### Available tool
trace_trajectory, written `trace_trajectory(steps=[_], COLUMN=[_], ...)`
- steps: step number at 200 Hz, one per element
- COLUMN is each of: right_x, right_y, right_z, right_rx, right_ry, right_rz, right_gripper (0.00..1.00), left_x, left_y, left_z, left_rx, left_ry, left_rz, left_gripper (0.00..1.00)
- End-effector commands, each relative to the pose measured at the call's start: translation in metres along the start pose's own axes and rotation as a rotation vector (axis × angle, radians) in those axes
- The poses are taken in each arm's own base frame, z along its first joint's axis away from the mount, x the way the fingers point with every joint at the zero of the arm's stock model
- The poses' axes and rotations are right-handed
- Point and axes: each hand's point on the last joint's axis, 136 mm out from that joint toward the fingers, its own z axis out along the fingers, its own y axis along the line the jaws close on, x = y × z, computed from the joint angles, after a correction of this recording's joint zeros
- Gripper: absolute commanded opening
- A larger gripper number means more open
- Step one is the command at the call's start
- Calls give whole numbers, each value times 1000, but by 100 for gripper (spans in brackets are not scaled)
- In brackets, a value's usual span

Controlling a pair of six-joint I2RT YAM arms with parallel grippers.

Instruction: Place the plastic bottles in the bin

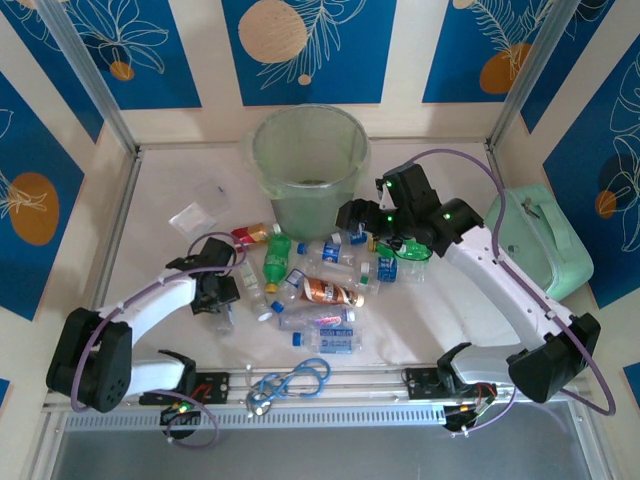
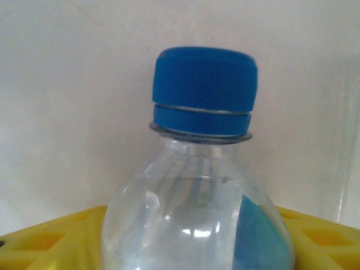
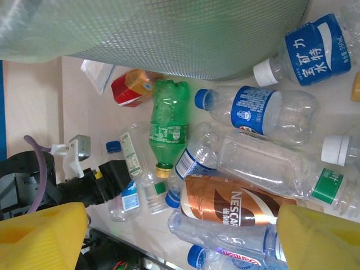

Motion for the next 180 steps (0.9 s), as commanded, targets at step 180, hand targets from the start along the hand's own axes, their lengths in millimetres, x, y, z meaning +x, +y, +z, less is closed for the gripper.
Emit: trace_trajectory(steps=[180], right_x=[109], right_y=[160], right_z=[28], right_rx=[-315], right_ry=[209], right_rz=[-727], right_gripper=[94], left_x=[-94], left_y=[-95], left_z=[-228], left_rx=[665], left_ry=[-278], left_rz=[-99], left_gripper=[55])
